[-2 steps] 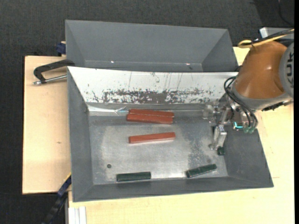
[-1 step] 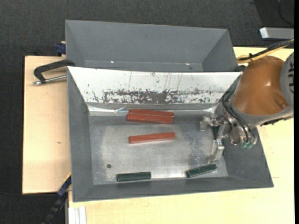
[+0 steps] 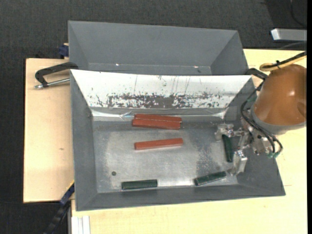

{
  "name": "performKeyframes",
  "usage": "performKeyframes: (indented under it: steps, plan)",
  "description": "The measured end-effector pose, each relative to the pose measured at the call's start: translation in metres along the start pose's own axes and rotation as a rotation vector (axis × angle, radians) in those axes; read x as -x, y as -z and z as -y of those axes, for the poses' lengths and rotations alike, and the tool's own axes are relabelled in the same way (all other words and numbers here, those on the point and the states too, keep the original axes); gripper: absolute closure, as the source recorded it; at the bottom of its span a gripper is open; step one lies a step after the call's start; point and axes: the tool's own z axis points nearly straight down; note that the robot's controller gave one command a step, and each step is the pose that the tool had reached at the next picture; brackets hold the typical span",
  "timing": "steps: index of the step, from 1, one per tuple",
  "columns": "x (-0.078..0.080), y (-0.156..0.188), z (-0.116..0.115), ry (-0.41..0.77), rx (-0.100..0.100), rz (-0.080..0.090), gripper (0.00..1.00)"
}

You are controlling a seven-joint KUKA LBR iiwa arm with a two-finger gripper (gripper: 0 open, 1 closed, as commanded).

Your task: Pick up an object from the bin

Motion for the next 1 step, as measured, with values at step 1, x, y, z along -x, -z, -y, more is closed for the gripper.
performKeyframes:
  steps: [1]
  plan:
    - [-0.0087, -0.0061, 0.0105, 0.087, -0.003, -0.002, 0.0]
